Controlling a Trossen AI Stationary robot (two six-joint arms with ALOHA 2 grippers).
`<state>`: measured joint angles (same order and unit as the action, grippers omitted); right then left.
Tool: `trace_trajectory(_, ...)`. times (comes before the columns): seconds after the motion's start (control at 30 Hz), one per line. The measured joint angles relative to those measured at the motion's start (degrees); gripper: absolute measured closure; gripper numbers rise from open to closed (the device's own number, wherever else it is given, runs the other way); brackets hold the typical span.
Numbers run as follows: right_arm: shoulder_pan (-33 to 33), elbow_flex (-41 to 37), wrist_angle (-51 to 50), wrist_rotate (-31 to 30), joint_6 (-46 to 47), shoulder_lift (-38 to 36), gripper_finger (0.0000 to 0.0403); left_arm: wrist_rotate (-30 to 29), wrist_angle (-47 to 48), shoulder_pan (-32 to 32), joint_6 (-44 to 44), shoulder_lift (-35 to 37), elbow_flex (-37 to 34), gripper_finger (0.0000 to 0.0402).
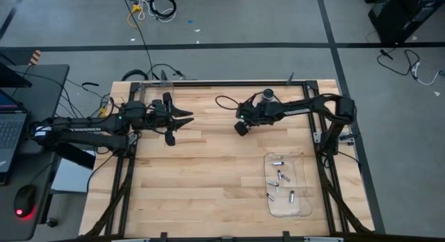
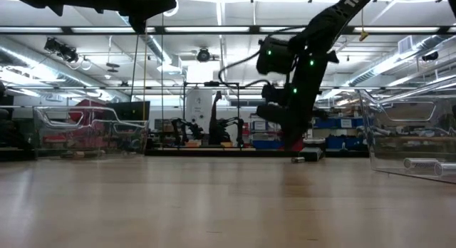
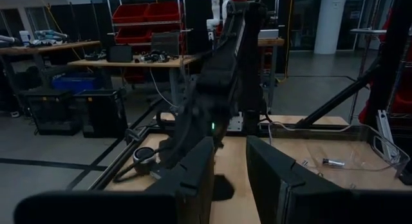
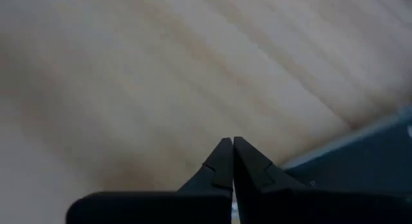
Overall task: Sort batteries
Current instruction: Put the silver battery into the bottom transparent bin
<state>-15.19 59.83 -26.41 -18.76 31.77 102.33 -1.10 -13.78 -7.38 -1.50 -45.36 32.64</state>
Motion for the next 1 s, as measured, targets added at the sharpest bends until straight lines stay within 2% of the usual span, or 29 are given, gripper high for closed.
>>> trace_trajectory(0.2, -0.73, 0.09, -5.48, 14.39, -27.17, -8.12, 0.0402, 0.00, 0.04, -0.01, -1.03, 0.00, 0.00, 0.0312)
trace_trajectory(0.3, -0.36, 0.09, -8.62, 15.92, -35.30, -9.78, 0.0402, 0.00, 0.04, 0.00, -1.07, 0.00, -0.02, 0.0312)
trace_trajectory(0.47, 0.65, 0.09, -10.47, 14.20, -34.00, -7.06, 0.0384, 0.00, 0.04, -0.02, -1.26, 0.00, 0.00, 0.0312)
trace_trajectory(0.7, 3.59, 0.04, -10.73, 12.01, -36.66, -1.31, 0.0329, -0.16, 0.07, 0.00, -1.29, 0.00, 0.00, 0.0312)
trace_trajectory(0.87, 5.08, 0.04, -10.94, 6.37, -38.83, -0.26, 0.0293, -0.13, 0.83, 0.00, -1.29, 0.00, 0.00, 0.0312)
trace_trajectory(1.0, 4.77, 0.04, -10.80, 5.85, -39.47, -0.22, 0.0281, -0.13, 0.96, -0.02, -1.48, 0.00, 0.00, 0.0312)
